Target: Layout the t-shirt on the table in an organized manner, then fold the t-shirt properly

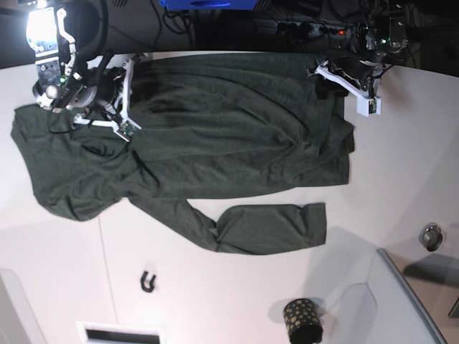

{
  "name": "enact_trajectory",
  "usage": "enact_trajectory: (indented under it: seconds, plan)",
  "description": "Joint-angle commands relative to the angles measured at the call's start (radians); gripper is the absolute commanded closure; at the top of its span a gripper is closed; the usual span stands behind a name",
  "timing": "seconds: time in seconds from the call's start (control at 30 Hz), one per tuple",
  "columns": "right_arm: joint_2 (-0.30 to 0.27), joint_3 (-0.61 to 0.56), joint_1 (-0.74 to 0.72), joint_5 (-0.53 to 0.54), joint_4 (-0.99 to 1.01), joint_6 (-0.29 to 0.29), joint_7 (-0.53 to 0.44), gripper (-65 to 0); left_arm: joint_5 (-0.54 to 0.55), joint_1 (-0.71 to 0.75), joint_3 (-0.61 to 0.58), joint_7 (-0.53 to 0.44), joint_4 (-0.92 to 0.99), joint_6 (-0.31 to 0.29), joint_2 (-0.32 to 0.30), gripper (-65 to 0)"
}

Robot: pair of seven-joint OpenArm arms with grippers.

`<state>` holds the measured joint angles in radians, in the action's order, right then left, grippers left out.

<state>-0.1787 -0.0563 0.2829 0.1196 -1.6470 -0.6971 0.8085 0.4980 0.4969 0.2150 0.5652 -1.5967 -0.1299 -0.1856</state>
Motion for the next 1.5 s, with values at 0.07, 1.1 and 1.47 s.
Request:
enact_trajectory:
  seconds: [0.07,1.1,1.47]
  plan:
    - [-0.006,0.006,-0.006,0.004,-0.012,-0.001,-0.013,-1.4,0.003,0.001,0.005,-0.015,-0.014,-0.003,-0.007,-25.0]
    - [-0.009,-0.067,-0.047,0.004,-0.034,-0.001,-0.005,-1.4,0.003,0.154,0.004,-0.017,-0.255,-0.003,-0.007,0.0]
    - [0.014,-0.337,-0.259,0.005,0.080,-0.001,-0.008,-1.4,0.003,0.340,0.005,-0.017,-0.337,-0.003,-0.007,0.0]
